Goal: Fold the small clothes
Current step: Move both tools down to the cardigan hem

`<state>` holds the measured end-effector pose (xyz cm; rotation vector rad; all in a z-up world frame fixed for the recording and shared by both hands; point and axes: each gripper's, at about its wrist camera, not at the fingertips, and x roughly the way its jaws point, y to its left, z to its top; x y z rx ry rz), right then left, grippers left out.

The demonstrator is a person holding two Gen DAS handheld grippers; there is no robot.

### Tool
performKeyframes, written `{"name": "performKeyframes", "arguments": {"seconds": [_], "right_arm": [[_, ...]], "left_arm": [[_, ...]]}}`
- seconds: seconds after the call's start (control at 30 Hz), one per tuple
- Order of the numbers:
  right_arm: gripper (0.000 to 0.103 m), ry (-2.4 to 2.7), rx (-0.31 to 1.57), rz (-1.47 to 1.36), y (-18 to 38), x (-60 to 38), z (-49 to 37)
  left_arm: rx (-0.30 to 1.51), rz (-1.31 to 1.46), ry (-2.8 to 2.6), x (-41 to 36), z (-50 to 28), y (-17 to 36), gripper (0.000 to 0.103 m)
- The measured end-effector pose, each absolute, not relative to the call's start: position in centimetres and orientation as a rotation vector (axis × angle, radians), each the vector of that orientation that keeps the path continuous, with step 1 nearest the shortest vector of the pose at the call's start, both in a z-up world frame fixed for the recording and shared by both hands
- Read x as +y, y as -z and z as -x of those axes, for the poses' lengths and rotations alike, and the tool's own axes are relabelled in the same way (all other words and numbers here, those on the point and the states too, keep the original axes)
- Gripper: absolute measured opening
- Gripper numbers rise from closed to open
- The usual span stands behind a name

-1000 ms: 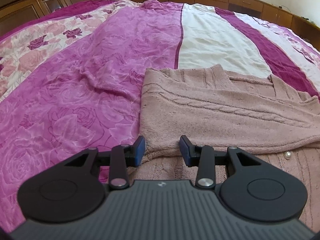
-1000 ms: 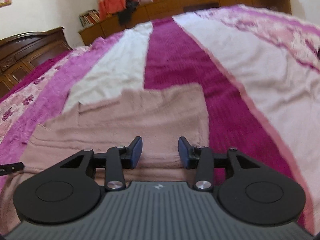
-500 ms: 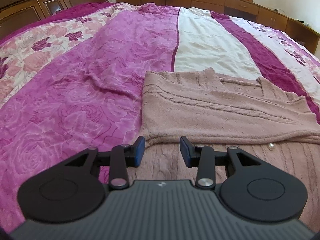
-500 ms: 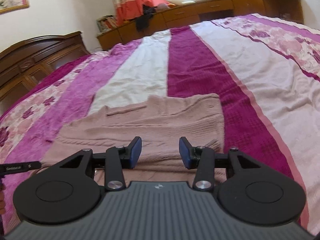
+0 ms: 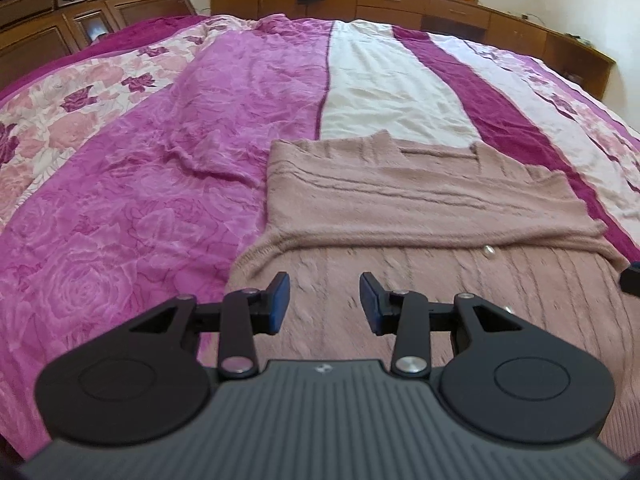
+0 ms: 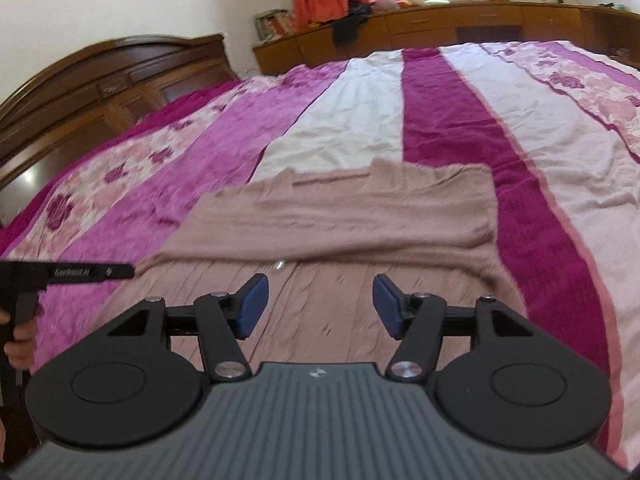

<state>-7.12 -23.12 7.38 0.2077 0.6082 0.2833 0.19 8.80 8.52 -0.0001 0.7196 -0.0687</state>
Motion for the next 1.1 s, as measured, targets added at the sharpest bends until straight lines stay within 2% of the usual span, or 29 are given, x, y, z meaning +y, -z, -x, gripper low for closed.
{"name": "performKeyframes", "arguments": {"seconds": [0.57, 1.1], "right_arm": [[0.066, -0.398, 0.721, 0.060, -3.6, -18.1, 13.4], [0.066, -0.504, 0.874, 0.183, -1.4, -16.5, 16.5]], "left_arm": [[0.783, -0.057, 0.166, 6.7, 5.7, -5.7, 0.040], [0.801, -0.061, 0.188, 6.5, 7.1, -4.8, 0.040]]}}
